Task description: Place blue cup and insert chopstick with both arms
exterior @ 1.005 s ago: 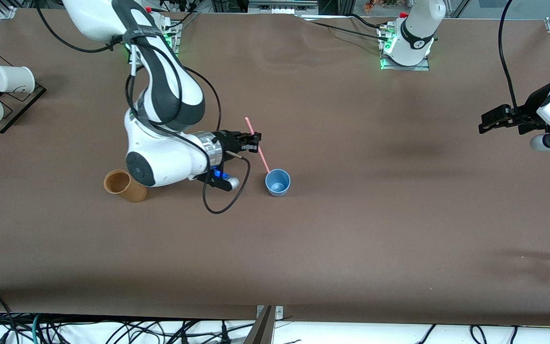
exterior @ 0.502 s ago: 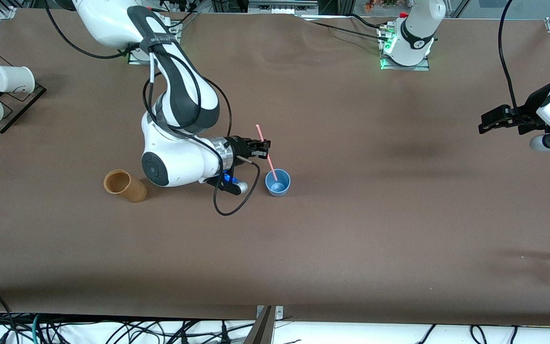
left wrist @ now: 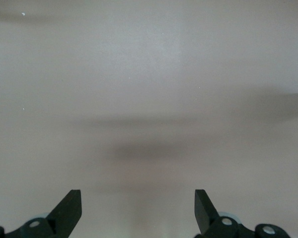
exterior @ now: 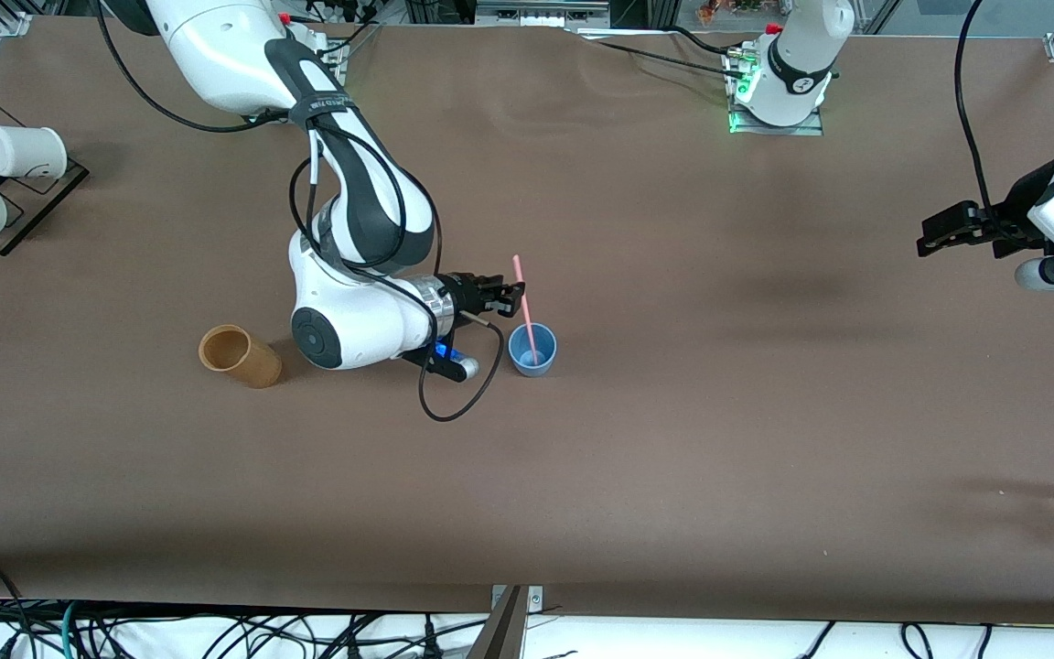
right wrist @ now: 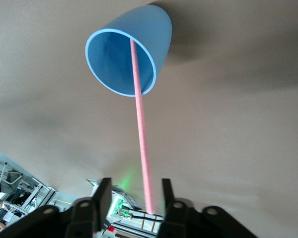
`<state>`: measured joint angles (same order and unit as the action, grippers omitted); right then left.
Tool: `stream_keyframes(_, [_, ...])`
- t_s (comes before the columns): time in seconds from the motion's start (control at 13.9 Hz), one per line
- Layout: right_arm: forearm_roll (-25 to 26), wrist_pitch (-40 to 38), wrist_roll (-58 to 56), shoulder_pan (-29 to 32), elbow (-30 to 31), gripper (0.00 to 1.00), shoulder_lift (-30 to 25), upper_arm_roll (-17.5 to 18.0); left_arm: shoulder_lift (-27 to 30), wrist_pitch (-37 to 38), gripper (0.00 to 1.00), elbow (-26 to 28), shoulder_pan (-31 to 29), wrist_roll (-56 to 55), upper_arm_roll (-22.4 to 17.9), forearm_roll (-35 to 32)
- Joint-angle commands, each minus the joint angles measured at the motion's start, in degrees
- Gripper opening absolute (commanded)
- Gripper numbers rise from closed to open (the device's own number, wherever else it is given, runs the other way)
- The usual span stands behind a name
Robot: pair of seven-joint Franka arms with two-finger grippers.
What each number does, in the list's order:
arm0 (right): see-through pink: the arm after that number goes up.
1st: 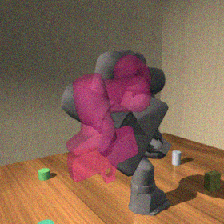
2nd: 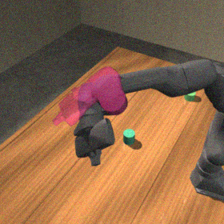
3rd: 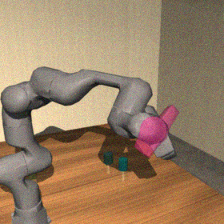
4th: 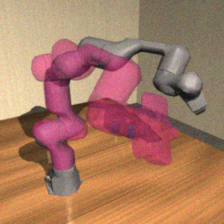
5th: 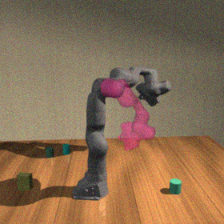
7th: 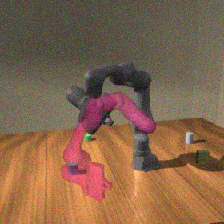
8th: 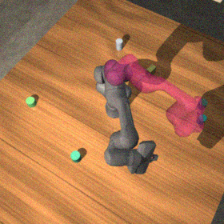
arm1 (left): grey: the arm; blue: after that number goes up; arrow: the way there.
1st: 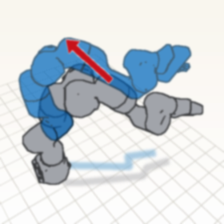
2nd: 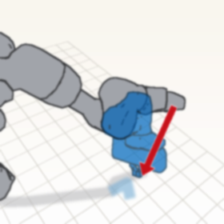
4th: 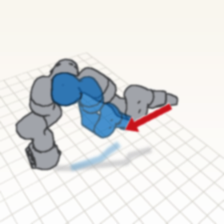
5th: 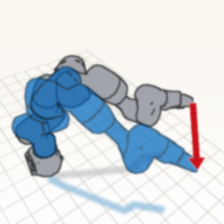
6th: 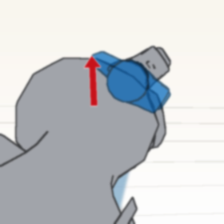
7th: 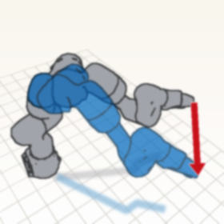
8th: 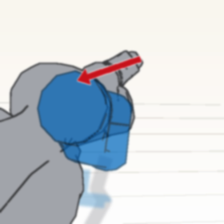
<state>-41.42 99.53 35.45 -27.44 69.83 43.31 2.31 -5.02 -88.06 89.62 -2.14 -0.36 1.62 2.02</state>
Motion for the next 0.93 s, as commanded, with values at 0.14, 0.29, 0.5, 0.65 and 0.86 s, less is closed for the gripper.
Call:
stream_keyframes(0.14, [2.9, -0.4, 0.2, 1.5, -1.1, 1.0, -3.3, -1.1, -0.2, -0.3, 1.0, -0.5, -0.3, 1.3, 0.1, -0.4])
stream_keyframes(0.29, [9.6, -0.9, 0.2, 2.0, -1.1, 1.0, -6.2, -1.5, -0.2, -0.3, 1.0, -0.5, -0.2, 1.3, 0.1, -0.4])
stream_keyframes(0.5, [25.9, -7.2, -3.7, 2.0, -0.9, 1.0, -10.6, -1.8, -0.2, -0.3, 1.0, -0.5, -0.3, 1.3, 0.1, -0.4])
stream_keyframes(0.65, [33.4, -14.9, -9.0, 2.5, -0.7, 1.0, -13.1, -3.0, -0.2, -0.3, 1.0, -0.6, -0.2, 1.3, 0.1, -0.4])
stream_keyframes(0.86, [35.2, -18.8, -23.6, 2.6, 1.0, 1.0, -16.8, -10.9, -0.2, -0.3, 1.0, -0.5, -0.2, 1.3, 0.1, -0.4])
